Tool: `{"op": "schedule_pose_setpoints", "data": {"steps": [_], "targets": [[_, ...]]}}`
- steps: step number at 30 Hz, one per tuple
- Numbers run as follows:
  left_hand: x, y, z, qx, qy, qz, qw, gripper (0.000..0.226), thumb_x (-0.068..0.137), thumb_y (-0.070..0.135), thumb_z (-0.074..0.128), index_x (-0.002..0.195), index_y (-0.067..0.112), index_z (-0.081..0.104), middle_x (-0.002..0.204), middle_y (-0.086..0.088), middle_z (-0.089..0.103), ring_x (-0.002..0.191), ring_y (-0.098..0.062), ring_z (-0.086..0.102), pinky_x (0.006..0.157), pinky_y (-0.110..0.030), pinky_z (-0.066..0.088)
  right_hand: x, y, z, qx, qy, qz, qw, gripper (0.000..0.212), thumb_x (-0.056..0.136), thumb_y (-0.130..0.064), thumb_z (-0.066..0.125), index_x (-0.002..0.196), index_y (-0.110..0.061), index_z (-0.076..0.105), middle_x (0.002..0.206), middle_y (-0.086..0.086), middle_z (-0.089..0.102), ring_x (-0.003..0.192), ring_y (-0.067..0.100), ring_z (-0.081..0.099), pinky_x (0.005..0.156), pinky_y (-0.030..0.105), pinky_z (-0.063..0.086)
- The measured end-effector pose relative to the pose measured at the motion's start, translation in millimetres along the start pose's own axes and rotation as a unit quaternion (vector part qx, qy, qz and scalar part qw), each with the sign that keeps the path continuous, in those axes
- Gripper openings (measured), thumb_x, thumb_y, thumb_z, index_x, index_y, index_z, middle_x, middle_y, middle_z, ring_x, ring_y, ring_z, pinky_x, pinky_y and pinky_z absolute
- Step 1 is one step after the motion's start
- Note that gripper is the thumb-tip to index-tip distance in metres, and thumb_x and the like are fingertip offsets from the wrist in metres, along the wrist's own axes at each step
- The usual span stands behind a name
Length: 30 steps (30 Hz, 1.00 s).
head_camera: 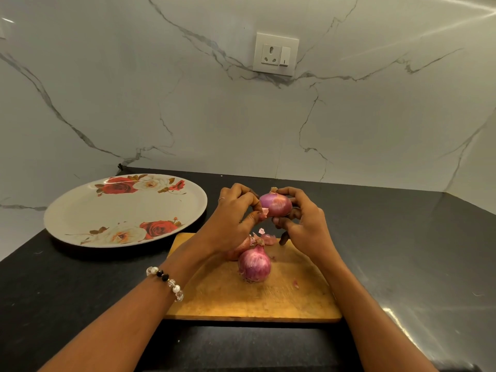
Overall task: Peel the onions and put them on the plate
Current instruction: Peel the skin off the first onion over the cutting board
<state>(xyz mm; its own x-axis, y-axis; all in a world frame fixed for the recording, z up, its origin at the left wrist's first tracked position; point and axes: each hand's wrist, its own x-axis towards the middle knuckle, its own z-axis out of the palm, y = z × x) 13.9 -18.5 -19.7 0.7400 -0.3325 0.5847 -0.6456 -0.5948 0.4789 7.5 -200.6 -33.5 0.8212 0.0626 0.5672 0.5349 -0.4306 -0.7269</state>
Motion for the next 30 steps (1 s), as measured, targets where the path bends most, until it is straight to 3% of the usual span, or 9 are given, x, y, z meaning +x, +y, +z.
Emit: {"op": "schedule_pose_setpoints", "data": {"steps": [9,13,15,19,23,26,30], "targets": [[-4,3,-2,-0.01,-0.021,-0.004,1.0,0.009,0.086,0.021,0.066,0.086,0.012,0.065,0.117,0.001,0.047,0.109,-0.007,0.035,0.079,-0.008,0.027,2,5,-2,0.04,0.038,0.051,0.997,0.055,0.084,0.005,0.071,0.122,-0.029,0.051,0.115,0.005,0.061,0.084,0.025,0.071,0.066,0.036,0.062],[-4,2,-3,0.006,-0.016,-0.011,1.0,0.006,0.081,0.019,0.069,0.078,0.016,0.065,0.116,0.002,0.048,0.109,-0.007,0.035,0.079,-0.011,0.03,2,7,-2,0.076,0.046,0.093,0.992,0.045,0.088,-0.001,0.07,0.121,-0.027,0.052,0.112,0.009,0.064,0.078,0.026,0.072,0.061,0.038,0.062],[-4,1,-2,0.011,-0.017,-0.015,1.0,0.006,0.08,0.02,0.07,0.076,0.017,0.065,0.116,0.002,0.049,0.109,-0.008,0.035,0.084,-0.02,0.037,2,7,-3,0.099,0.05,0.114,0.987,0.04,0.089,-0.008,0.07,0.123,-0.021,0.054,0.112,0.012,0.065,0.08,0.026,0.072,0.06,0.036,0.061],[-2,-3,1,0.013,0.025,-0.004,1.0,0.014,0.078,0.032,0.074,0.086,0.023,0.067,0.109,0.006,0.05,0.106,-0.01,0.039,0.088,-0.037,0.043,2,1,-4,0.129,0.048,0.139,0.981,0.039,0.091,-0.018,0.068,0.126,-0.01,0.055,0.105,0.015,0.068,0.065,0.02,0.069,0.051,0.03,0.056],[3,-3,-1,-0.012,0.109,0.025,0.994,0.043,0.076,0.045,0.072,0.11,0.021,0.065,0.108,0.003,0.059,0.101,-0.013,0.05,0.083,-0.035,0.049,3,-1,-3,0.109,0.023,0.126,0.986,0.04,0.089,-0.022,0.069,0.124,-0.008,0.056,0.099,0.015,0.07,0.061,0.019,0.067,0.048,0.029,0.054],[4,-3,-1,-0.018,0.126,0.031,0.991,0.063,0.073,0.055,0.068,0.121,0.016,0.061,0.11,-0.002,0.062,0.099,-0.014,0.056,0.081,-0.033,0.053,2,-1,-1,0.084,-0.004,0.105,0.991,0.05,0.081,-0.034,0.07,0.123,-0.009,0.058,0.096,0.013,0.071,0.062,0.021,0.068,0.05,0.025,0.053],[3,-5,2,0.028,0.125,0.052,0.99,0.061,0.074,0.049,0.069,0.124,0.016,0.061,0.105,-0.003,0.062,0.092,-0.015,0.057,0.075,-0.037,0.055,1,-3,1,0.049,-0.035,0.063,0.996,0.055,0.076,-0.042,0.07,0.122,-0.013,0.059,0.101,0.009,0.071,0.076,0.018,0.068,0.056,0.016,0.052]]}}
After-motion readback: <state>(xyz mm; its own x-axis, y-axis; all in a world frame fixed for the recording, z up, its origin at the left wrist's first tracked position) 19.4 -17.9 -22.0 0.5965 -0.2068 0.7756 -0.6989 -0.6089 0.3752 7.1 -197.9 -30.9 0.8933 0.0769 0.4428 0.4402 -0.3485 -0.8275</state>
